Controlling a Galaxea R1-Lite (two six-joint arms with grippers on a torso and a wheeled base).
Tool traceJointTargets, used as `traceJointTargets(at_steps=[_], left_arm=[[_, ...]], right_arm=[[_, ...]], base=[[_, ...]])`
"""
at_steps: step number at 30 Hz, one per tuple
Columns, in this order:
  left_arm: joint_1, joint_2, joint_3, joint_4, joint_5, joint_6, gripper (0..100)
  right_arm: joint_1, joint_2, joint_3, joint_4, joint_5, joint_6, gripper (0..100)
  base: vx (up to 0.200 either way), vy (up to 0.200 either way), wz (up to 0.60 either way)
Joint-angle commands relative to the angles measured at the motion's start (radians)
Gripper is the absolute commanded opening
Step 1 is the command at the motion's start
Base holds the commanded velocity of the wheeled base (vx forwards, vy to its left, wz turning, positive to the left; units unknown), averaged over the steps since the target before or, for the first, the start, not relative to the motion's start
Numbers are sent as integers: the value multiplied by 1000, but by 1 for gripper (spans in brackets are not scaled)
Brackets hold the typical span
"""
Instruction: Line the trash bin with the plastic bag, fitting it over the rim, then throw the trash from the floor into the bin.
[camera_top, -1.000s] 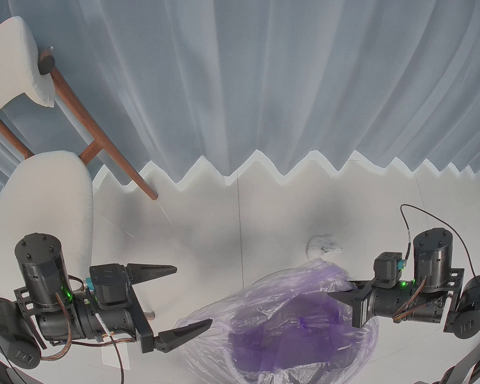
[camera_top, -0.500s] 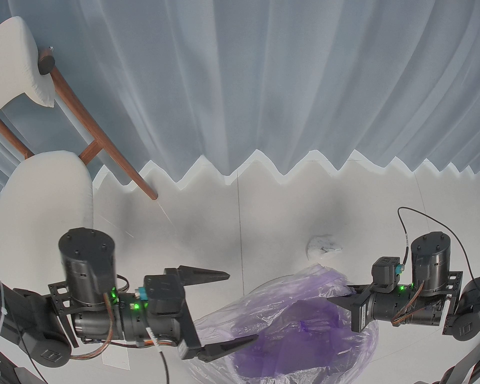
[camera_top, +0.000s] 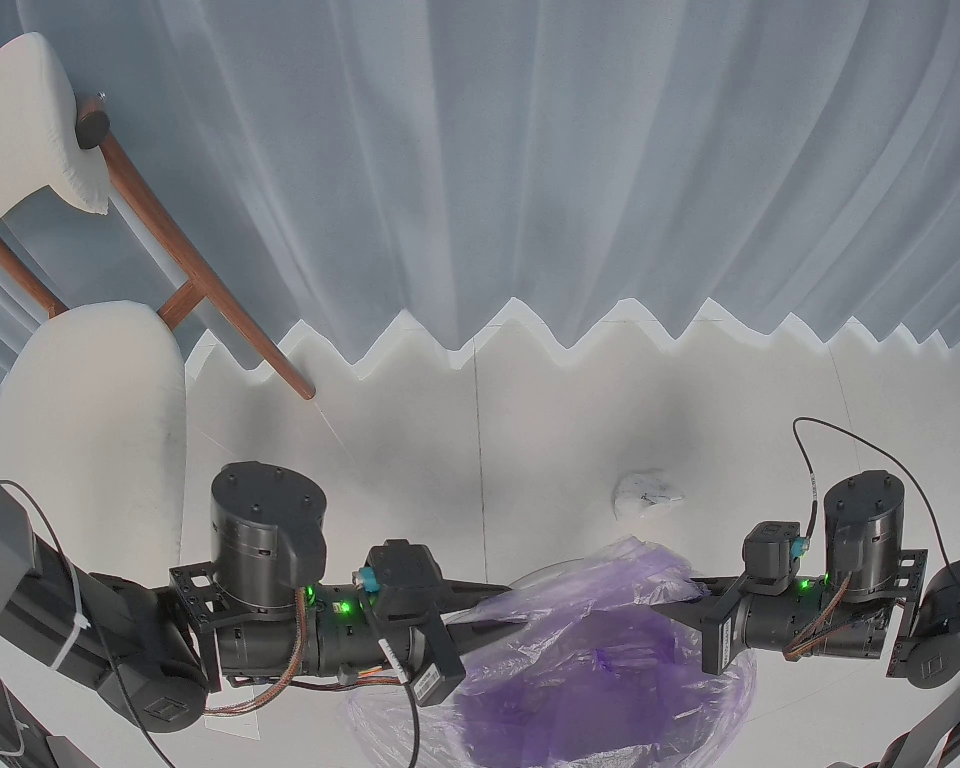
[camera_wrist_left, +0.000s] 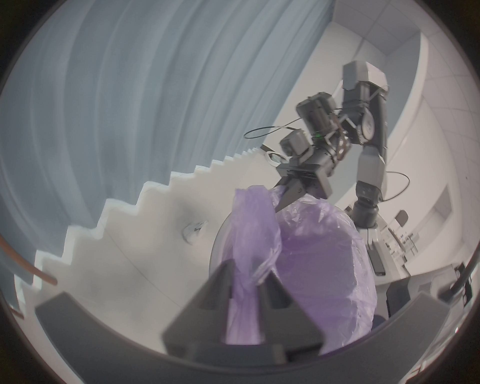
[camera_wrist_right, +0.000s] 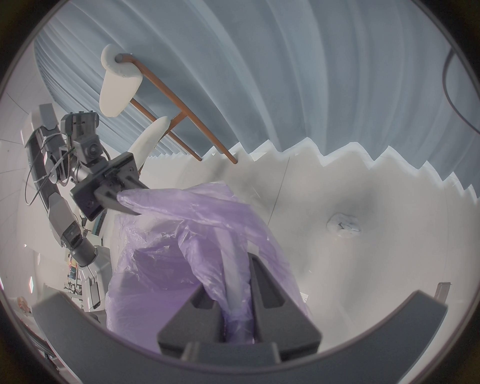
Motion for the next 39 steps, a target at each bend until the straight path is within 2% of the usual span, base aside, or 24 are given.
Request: traceJointTargets(at_steps=[1, 2, 4, 6, 13, 19, 25, 33, 39], left_arm=[[4, 16, -24, -10, 34, -64, 0], [3, 16, -30, -10, 34, -76, 0], [-19, 28, -73, -15, 37, -162, 0], [-31, 35, -93, -18, 41, -186, 0], [-53, 68, -185, -24, 119, -321, 0], [-37, 63, -143, -25, 137, -334, 0], [-20, 57, -70, -39, 137, -334, 0], [59, -3, 4, -39, 134, -332, 0], [84, -43, 19, -36, 137, -334, 0]], right_arm=[[25, -14, 14, -35, 1, 1, 0], [31, -15, 19, -38, 1, 1, 0], [56, -26, 54, -55, 5, 0, 0], [68, -29, 68, -55, 5, 0, 0], [100, -57, 102, -56, 17, -5, 0], [98, -75, 100, -114, 46, -17, 0], [89, -100, 94, -128, 47, -13, 0], [63, -147, 93, -130, 67, -7, 0], [31, -161, 90, -130, 67, 18, 0]], base=[[0, 0, 0], [0, 0, 0], [0, 0, 0], [0, 0, 0], [0, 0, 0], [0, 0, 0], [0, 0, 0], [0, 0, 0], [0, 0, 0]])
